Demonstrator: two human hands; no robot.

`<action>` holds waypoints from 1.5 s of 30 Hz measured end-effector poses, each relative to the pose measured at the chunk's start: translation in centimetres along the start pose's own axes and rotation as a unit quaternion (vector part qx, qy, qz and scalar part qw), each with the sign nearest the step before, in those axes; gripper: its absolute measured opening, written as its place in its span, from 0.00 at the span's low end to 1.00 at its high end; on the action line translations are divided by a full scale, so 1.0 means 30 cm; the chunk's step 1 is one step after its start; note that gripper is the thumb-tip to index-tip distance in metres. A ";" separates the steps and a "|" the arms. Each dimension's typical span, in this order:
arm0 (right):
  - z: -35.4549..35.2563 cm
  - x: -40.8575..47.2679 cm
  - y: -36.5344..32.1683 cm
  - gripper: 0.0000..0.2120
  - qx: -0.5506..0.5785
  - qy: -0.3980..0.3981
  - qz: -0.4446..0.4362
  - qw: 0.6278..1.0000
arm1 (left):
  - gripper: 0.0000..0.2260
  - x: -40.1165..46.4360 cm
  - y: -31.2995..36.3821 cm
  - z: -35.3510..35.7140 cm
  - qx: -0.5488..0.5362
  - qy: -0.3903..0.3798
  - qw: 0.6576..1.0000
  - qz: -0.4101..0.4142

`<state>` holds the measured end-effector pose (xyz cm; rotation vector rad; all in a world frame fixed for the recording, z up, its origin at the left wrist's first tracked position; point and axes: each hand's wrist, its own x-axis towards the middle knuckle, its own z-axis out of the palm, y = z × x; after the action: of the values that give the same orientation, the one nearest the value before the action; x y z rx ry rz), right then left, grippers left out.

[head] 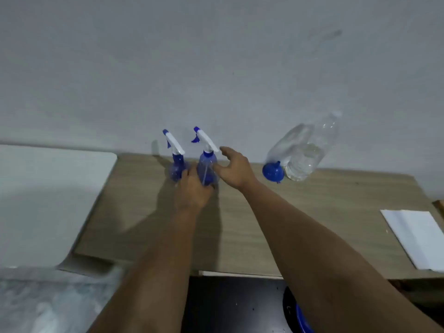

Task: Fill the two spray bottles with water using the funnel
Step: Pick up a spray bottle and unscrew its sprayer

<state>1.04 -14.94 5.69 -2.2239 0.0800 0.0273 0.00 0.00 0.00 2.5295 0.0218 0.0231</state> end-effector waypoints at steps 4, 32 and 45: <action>0.077 0.069 0.017 0.26 0.086 -0.003 -0.042 0.995 | 0.25 0.066 -0.008 0.039 -0.131 -0.020 0.990 -0.044; -0.269 -0.512 0.333 0.14 0.115 0.089 0.032 0.989 | 0.19 -0.472 0.386 0.209 -0.240 -0.146 0.959 -0.031; -0.260 -0.506 0.338 0.14 0.197 0.044 0.054 0.978 | 0.17 -0.457 0.361 0.237 -0.217 -0.135 0.967 -0.007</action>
<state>-14.85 -26.56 3.14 -1.8222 0.2361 -0.0263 -13.43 -13.23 0.24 2.0755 -0.0685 -0.2909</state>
